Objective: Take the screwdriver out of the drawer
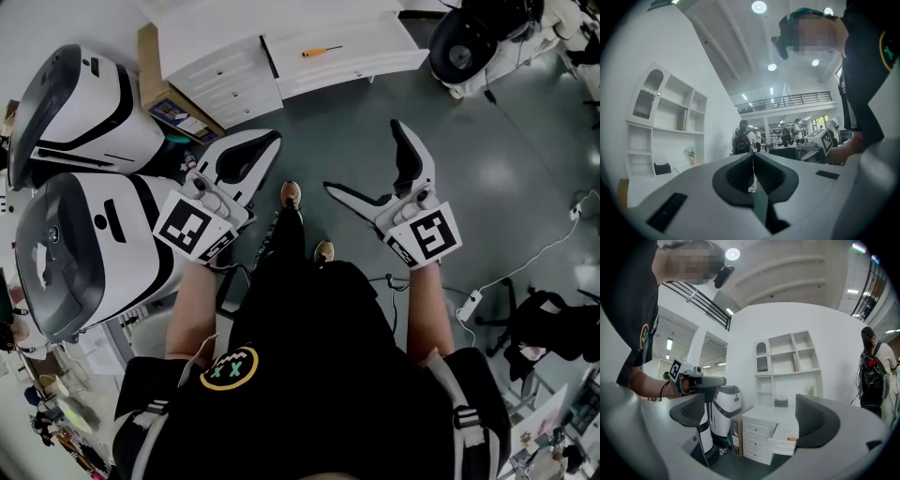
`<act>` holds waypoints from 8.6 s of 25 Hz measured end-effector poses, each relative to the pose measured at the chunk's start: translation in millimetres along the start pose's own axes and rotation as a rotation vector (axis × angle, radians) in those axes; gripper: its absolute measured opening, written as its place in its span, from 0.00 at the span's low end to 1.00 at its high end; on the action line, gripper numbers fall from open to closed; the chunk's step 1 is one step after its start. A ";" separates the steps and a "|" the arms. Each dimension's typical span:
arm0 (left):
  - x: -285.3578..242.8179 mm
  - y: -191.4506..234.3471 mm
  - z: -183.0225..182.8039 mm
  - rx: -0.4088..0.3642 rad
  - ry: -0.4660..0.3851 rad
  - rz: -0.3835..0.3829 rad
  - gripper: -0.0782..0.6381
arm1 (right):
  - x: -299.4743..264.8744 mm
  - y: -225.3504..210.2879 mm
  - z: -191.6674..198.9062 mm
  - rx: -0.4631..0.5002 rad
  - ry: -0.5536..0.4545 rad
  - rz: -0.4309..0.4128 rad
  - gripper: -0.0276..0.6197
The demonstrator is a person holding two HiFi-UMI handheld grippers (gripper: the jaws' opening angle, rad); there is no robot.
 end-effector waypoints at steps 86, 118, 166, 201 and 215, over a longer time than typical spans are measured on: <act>-209.9 373.3 137.2 0.140 0.058 0.085 0.14 | -401.5 -335.4 307.9 0.296 0.717 -0.279 0.94; -204.2 390.6 165.0 0.182 0.106 0.078 0.14 | -438.6 -364.2 465.2 0.486 1.196 -0.607 0.94; -199.3 381.6 176.2 0.205 0.122 0.095 0.14 | -443.2 -359.3 469.3 0.491 1.197 -0.711 0.25; -198.1 330.4 133.1 0.130 0.088 0.121 0.14 | -400.7 -343.5 298.3 0.357 0.780 -0.364 0.24; -189.3 295.9 109.7 0.039 0.041 0.153 0.14 | -343.2 -306.7 182.8 0.260 0.472 -0.195 0.24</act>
Point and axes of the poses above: the fingertips, and each gripper's own axes: x backward along the fingers, y to its left, z out of its underside, the point moved 7 cm from there along x, backward along the fingers
